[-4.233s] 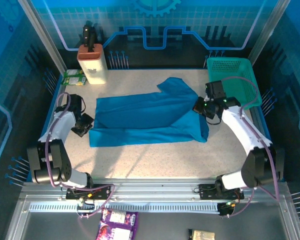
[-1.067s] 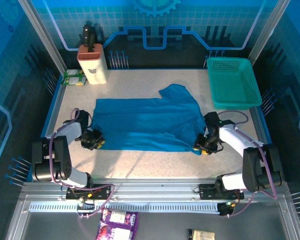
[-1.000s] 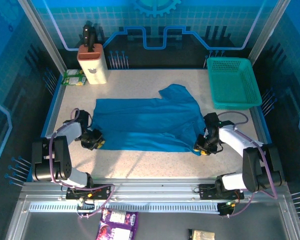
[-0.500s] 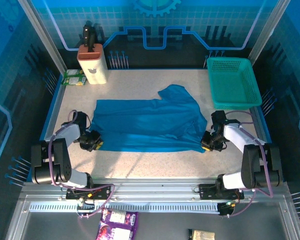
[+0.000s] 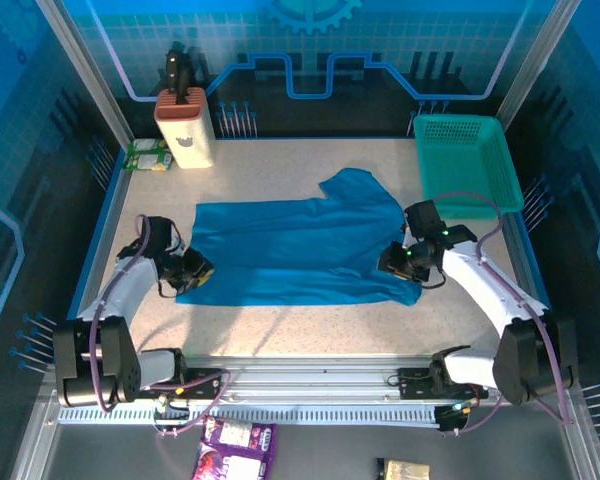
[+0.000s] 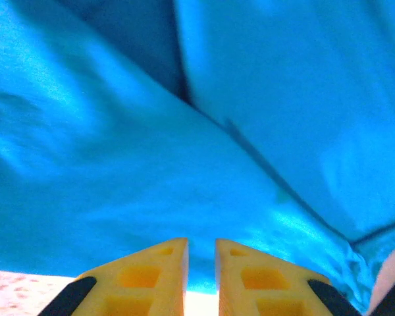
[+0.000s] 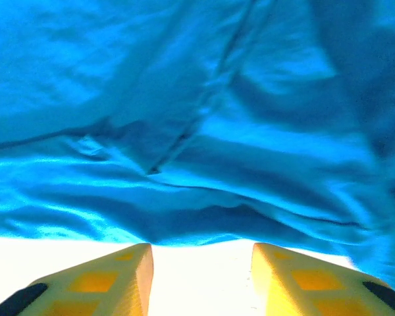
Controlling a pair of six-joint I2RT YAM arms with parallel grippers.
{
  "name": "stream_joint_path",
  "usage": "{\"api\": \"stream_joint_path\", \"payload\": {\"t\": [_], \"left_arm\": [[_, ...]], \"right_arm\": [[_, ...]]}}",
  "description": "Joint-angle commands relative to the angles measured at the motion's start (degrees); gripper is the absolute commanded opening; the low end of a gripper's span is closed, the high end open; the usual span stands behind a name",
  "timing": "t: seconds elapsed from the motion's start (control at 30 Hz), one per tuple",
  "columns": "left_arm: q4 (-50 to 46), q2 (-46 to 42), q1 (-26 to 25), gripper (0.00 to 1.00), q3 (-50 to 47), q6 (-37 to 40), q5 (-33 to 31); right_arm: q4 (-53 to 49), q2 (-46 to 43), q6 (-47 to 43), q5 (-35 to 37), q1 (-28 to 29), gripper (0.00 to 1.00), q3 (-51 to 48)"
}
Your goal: Fold the inside-out t-shirt
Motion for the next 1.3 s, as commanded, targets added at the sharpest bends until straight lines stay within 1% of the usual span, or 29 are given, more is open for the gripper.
{"api": "stream_joint_path", "payload": {"t": [0.0, 0.03, 0.1, 0.17, 0.23, 0.33, 0.53, 0.7, 0.8, 1.0, 1.13, 1.27], "left_arm": [[2.0, -1.9, -2.5, 0.2, 0.4, -2.1, 4.3], [2.7, -2.1, -3.2, 0.21, 0.3, -2.7, 4.4], [3.3, -1.9, -4.2, 0.21, 0.2, -3.2, 4.2], [3.3, -1.7, -4.6, 0.21, 0.2, -3.2, 3.9], [2.7, -1.6, -4.7, 0.22, 0.3, -2.8, 3.4], [2.1, -2.0, -4.7, 0.23, 0.4, -2.2, 3.1], [1.3, -2.6, -4.7, 0.24, 0.7, -2.1, 2.6], [1.9, -2.4, -4.7, 0.25, 0.1, -2.7, 2.7], [1.1, -2.4, -4.8, 0.26, 0.2, -2.4, 1.9], [1.3, -2.4, -4.7, 0.26, 0.3, -2.8, 1.9], [0.8, -2.6, -4.7, 0.26, 0.9, -2.6, 1.8], [0.3, -2.7, -4.7, 0.26, 1.4, -2.4, 1.7]], "right_arm": [[4.5, 4.3, 4.1, -5.3, 3.4, 0.53, 0.9], [6.7, 5.7, 5.2, -6.6, 4.1, 0.55, 0.7], [11.4, 8.3, 7.4, -9.7, 4.9, 0.57, -0.4], [16.2, 10.6, 9.7, -11.5, 5.5, 0.61, -2.0], [19.6, 12.3, 10.9, -12.7, 5.7, 0.62, -2.5], [21.8, 14.2, 12.4, -12.6, 5.9, 0.69, -2.3], [20.6, 15.4, 15.1, -9.5, 5.8, 0.74, -3.0], [21.6, 16.8, 17.8, -8.8, 5.7, 0.74, -2.9], [25.1, 17.0, 20.5, -9.2, 5.7, 0.73, -4.3], [31.0, 18.1, 22.8, -9.9, 5.8, 0.69, -2.7], [35.3, 19.8, 22.1, -10.4, 5.7, 0.64, 2.3], [37.6, 21.7, 18.9, -14.7, 5.0, 0.62, 7.9]]}}
